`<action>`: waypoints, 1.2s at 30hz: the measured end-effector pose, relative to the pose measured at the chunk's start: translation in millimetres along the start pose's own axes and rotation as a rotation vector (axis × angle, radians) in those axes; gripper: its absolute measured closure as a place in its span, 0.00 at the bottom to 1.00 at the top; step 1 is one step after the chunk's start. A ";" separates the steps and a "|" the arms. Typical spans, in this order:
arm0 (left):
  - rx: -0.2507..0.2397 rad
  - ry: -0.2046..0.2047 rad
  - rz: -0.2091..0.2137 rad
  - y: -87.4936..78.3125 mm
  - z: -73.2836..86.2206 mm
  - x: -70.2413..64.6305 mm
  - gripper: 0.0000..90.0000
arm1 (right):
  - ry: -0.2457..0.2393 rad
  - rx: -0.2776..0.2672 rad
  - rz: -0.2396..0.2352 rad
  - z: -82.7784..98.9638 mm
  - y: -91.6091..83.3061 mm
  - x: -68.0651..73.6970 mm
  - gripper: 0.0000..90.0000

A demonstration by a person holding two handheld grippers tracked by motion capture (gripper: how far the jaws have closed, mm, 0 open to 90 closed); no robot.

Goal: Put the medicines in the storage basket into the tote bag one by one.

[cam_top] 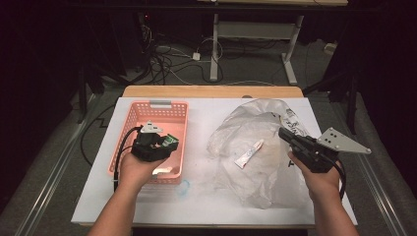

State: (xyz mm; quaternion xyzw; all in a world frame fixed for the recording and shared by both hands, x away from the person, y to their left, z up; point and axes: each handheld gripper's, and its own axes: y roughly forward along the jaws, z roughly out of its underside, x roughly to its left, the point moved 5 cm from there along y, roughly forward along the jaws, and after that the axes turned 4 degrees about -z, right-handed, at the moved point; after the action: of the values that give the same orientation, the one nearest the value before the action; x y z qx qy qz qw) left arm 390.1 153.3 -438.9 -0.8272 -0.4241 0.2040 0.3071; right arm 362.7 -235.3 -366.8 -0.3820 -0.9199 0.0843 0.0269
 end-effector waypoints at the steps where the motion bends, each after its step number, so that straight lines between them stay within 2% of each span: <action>1: -0.003 0.013 -0.005 -0.9 1.2 -1.4 0.60 | -0.001 -0.001 0.000 -0.2 -0.1 0.1 1.00; 6: -0.031 0.038 -0.015 -5.0 6.1 -9.3 0.60 | -0.001 0.004 -0.002 0.1 -0.2 1.0 1.00; 14: -0.081 0.031 0.018 -12.8 6.0 -14.8 0.60 | 0.000 0.014 -0.002 1.7 0.8 2.1 1.00; 23: -0.098 0.030 0.068 -14.7 6.3 -24.6 0.60 | 0.000 0.014 -0.004 3.0 1.3 0.1 1.00; 36: -0.131 0.079 0.160 -13.9 -2.1 -64.6 0.60 | 0.003 0.012 -0.009 2.8 1.4 1.0 1.00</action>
State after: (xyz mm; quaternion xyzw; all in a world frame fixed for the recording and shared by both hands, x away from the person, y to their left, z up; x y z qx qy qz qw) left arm 347.4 105.4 -422.9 -0.8841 -0.3568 0.1667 0.2515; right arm 362.6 -234.0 -369.8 -0.3778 -0.9210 0.0894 0.0308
